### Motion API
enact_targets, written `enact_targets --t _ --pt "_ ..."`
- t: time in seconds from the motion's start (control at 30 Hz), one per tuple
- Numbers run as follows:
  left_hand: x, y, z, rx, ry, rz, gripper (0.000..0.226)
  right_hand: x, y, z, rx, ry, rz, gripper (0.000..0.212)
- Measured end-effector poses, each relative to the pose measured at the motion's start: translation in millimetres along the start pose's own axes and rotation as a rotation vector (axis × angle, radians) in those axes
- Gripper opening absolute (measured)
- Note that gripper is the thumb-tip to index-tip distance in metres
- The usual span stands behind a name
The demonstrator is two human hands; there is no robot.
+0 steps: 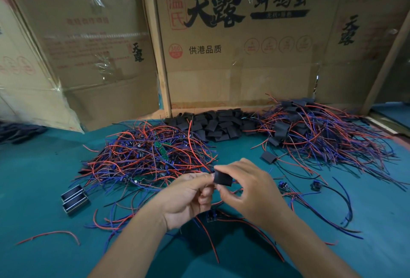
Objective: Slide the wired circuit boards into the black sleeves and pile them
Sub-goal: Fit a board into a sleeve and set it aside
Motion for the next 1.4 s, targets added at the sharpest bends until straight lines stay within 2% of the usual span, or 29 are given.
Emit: enact_targets --t 0.17,0.47,0.83,0.97,1.07,1.17,1.23,1.4 --pt "2 -1 -2 -0.006 -0.039 0.0 0.015 0 -2 -1 -0.019 -0.047 0.001 0.034" --pt "-2 -3 4 0.016 -0.078 -0.037 0.009 1 -1 -2 -0.013 0.03 -0.033 0.037" --pt "1 -1 -3 -0.039 -0.1 0.094 0.014 2 -2 2 0.006 -0.022 -0.067 0.035" --pt "2 -1 3 0.024 -0.077 0.093 0.014 0 1 5 0.051 0.037 -0.097 0.031" --pt "-14 -4 24 0.237 0.205 0.285 0.02 -14 5 16 0.126 0.066 -0.027 0.028" --pt "-20 -24 59 0.575 0.881 0.556 0.018 -36 9 35 0.213 0.024 0.056 0.019" --pt "-12 -33 66 0.698 1.197 0.617 0.015 -52 23 47 0.226 -0.09 0.068 0.022" --pt "-3 -38 70 0.781 1.44 0.665 0.006 -94 85 94 0.055 -0.62 0.092 0.027"
Point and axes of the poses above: each hand's wrist, its own y-axis towards the middle knuckle, its own x-axis out of the palm, z = x × y, the point moved 9 cm from there along y, towards the middle knuckle, and after that the axes turned 8 degrees about y, right-handed, at the moved point
